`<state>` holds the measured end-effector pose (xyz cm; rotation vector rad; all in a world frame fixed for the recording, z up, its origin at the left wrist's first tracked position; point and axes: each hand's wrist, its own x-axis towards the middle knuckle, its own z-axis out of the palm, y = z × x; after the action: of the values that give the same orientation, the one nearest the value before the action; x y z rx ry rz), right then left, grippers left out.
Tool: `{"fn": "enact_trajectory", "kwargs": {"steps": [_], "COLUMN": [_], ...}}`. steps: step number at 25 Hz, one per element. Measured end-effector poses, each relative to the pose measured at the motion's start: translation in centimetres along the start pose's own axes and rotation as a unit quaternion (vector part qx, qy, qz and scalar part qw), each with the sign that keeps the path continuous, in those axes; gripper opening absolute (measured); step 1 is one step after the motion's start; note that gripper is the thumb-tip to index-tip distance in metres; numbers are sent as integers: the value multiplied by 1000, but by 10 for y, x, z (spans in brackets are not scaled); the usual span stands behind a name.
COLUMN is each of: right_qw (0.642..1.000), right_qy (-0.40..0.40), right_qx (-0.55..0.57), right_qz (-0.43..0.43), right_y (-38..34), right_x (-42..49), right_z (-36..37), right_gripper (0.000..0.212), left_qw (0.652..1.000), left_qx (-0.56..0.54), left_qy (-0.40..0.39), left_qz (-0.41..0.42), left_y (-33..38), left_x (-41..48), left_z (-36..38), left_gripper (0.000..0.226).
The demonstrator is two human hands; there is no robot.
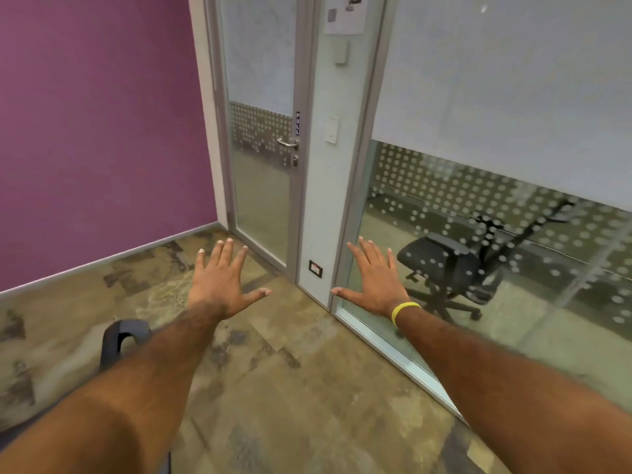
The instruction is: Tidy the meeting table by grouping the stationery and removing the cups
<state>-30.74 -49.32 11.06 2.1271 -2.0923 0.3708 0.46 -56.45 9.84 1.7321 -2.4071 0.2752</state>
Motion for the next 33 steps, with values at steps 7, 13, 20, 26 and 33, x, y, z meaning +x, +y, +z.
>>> {"fn": "enact_trajectory", "kwargs": {"steps": [7,13,20,26,33], "right_qw": [996,978,934,887,835], "right_qy": [-21,-30,-43,-69,-105], "right_qx": [42,91,147,176,142], "right_qz": [-72,-183,-323,-422,-521], "right_y": [-20,-78,-204,-364,-566], "right_x": [194,384,562,653,744], "right_z": [77,157,201,251,307], "right_gripper": [105,105,106,105,105], "left_qw": [998,983,939,892,856], "left_qx": [4,44,80,97,75], "left_qy": [-8,-28,-50,-74,-88], "left_qz": [-67,-177,-331,-435,-505], "left_y": [-76,-175,-286,-402,-580], "left_x": [126,218,259,256,273], "left_z": [47,96,108,139,180], "left_gripper": [115,117,122,121,120]}}
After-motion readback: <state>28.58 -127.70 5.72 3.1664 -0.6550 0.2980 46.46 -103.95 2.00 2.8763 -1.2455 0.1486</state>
